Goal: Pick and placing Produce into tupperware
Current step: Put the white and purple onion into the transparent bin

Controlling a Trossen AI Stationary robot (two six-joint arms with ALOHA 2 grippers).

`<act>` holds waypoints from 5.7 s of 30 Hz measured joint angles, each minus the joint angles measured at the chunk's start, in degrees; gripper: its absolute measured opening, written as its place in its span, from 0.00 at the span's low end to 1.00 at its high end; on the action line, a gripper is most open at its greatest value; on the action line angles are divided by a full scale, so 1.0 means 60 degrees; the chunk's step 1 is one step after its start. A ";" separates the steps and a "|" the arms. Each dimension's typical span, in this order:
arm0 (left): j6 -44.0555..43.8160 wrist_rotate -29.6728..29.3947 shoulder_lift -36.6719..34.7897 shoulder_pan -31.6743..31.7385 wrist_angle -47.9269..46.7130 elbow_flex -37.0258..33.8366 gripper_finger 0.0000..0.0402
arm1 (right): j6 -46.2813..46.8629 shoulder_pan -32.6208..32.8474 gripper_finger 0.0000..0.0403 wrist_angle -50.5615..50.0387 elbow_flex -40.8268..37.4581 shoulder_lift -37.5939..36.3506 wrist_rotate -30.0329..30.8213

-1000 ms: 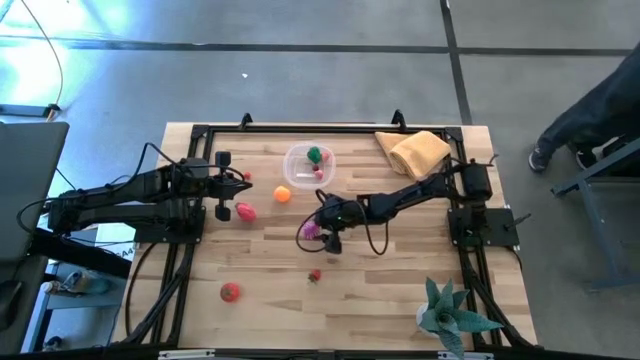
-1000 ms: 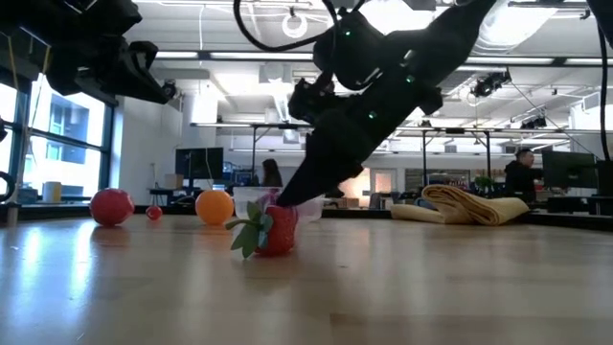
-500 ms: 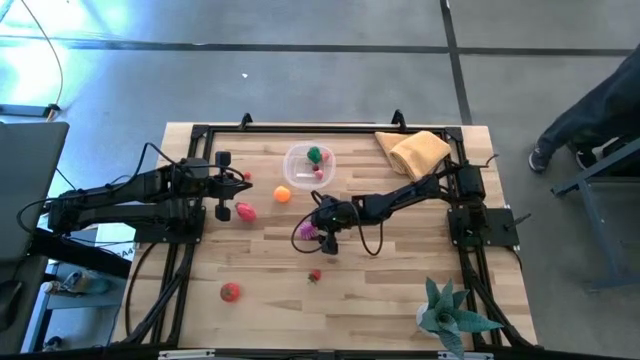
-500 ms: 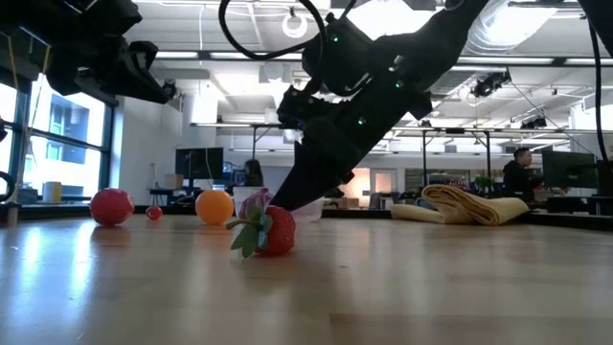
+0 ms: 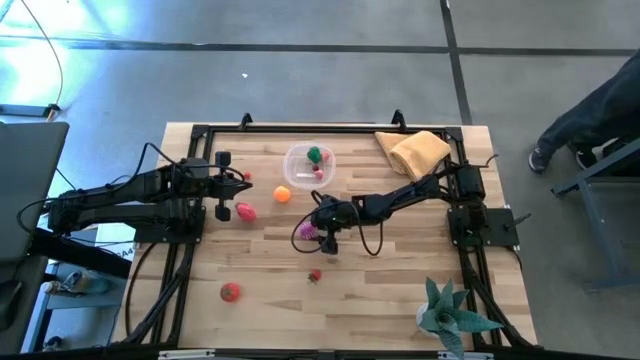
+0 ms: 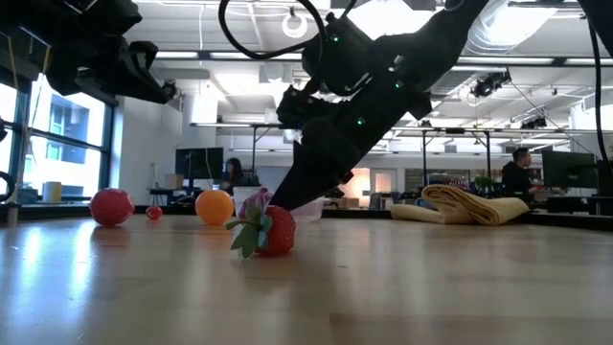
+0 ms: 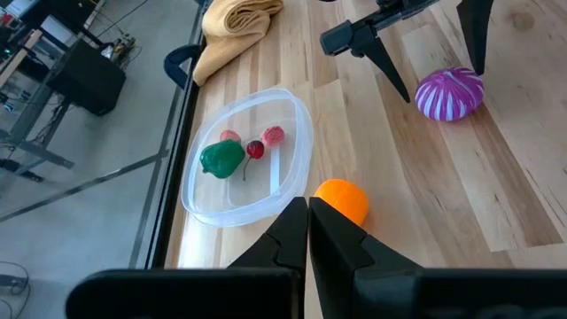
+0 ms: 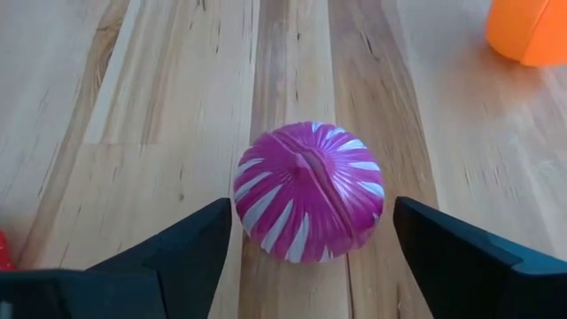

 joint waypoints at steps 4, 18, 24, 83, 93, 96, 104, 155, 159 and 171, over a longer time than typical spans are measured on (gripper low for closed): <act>0.0000 -0.0001 0.0000 0.0000 0.0000 0.0000 0.01 | -0.0050 0.0000 0.76 0.0259 -0.0003 0.0089 -0.0088; 0.0000 0.0001 0.0000 0.0000 0.0000 0.0000 0.01 | -0.0225 -0.0062 0.76 0.0640 0.0158 0.0459 -0.0401; 0.0000 0.0001 0.0000 0.0000 0.0000 0.0000 0.01 | -0.0225 -0.0036 0.76 0.0722 0.0158 0.0459 -0.0401; 0.0000 0.0000 0.0002 0.0004 0.0000 0.0000 0.01 | -0.0760 -0.0829 0.65 -0.0155 0.0158 -0.2531 0.0999; 0.0000 0.0001 0.0003 0.0002 0.0000 0.0000 0.01 | -0.0487 -0.3026 0.65 -0.1473 0.1364 -0.2999 0.0806; 0.0000 0.0001 0.0001 0.0001 0.0000 0.0000 0.01 | -0.0582 -0.3420 0.65 -0.2520 0.2463 -0.2365 0.0739; 0.0000 0.0001 0.0002 0.0000 0.0000 0.0000 0.01 | -0.0578 -0.3843 0.65 -0.5242 0.4915 -0.0103 0.0284; 0.0000 0.0000 0.0000 0.0004 0.0000 0.0000 0.01 | -0.3265 -0.3805 0.65 -0.5352 0.5342 0.1705 -0.0399; 0.0000 0.0001 0.0000 0.0001 0.0000 0.0000 0.01 | -0.3339 -0.3716 0.65 -0.5320 0.5691 0.1705 -0.0295; 0.0000 0.0000 0.0000 0.0004 0.0000 0.0000 0.01 | -0.2590 -0.3922 0.65 -0.5817 0.5994 0.1962 -0.0514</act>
